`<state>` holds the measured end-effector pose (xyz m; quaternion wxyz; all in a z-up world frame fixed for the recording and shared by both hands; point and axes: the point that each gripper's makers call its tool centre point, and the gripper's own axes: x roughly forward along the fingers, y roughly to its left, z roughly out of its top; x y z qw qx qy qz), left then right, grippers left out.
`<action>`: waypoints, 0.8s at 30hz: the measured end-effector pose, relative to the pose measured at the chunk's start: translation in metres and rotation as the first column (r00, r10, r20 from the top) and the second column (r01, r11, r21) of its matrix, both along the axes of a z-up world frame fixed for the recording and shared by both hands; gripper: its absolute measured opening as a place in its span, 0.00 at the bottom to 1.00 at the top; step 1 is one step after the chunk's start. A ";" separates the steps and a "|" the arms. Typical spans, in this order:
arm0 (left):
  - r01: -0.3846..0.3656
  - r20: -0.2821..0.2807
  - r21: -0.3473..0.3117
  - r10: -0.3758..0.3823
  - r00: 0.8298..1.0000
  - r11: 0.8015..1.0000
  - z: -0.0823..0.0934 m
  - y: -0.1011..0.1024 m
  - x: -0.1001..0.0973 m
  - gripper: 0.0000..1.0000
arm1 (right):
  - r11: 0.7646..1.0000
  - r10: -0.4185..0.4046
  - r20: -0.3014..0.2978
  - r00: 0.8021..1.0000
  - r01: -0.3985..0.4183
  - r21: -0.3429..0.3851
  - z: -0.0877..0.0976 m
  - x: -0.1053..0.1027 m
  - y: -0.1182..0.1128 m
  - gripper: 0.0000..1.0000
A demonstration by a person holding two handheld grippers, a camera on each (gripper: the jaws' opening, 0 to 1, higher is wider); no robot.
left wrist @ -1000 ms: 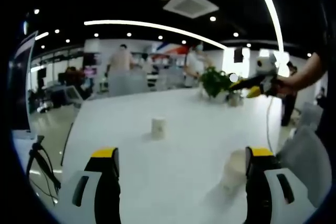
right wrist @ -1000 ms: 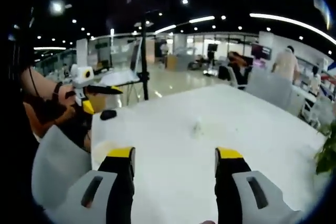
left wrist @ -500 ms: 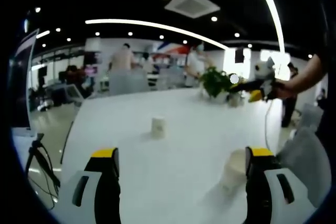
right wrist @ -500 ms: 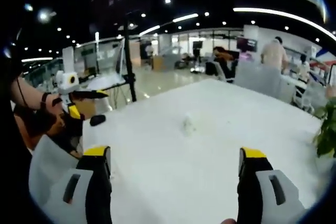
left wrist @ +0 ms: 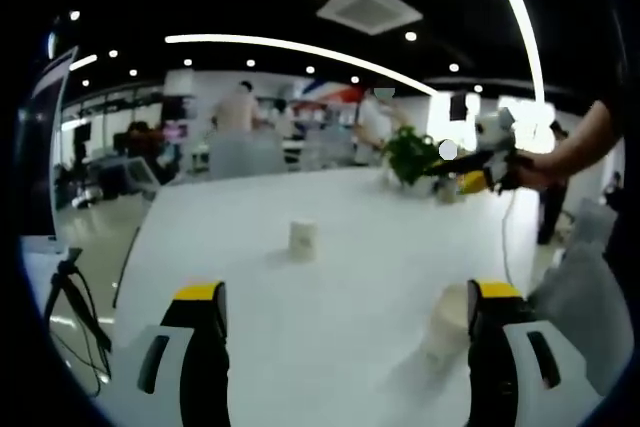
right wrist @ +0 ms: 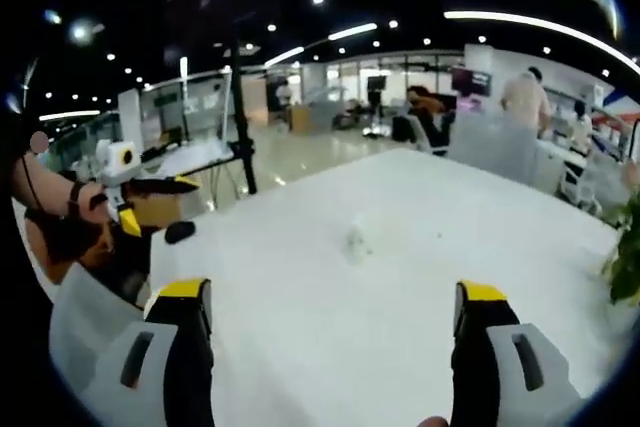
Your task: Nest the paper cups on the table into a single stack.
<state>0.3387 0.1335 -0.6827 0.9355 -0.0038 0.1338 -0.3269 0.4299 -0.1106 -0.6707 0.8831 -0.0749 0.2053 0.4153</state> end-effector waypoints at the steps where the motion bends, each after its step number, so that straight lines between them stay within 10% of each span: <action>1: -0.002 0.002 0.000 0.002 1.000 1.000 0.000 0.000 0.000 0.98 | 1.000 0.000 -0.002 1.000 0.000 -0.001 0.000 0.003 0.002 0.99; 24: -0.082 -0.014 -0.019 0.082 0.997 0.996 -0.020 0.007 0.010 0.98 | 0.986 0.102 -0.035 0.994 -0.106 -0.130 -0.059 0.116 0.087 0.86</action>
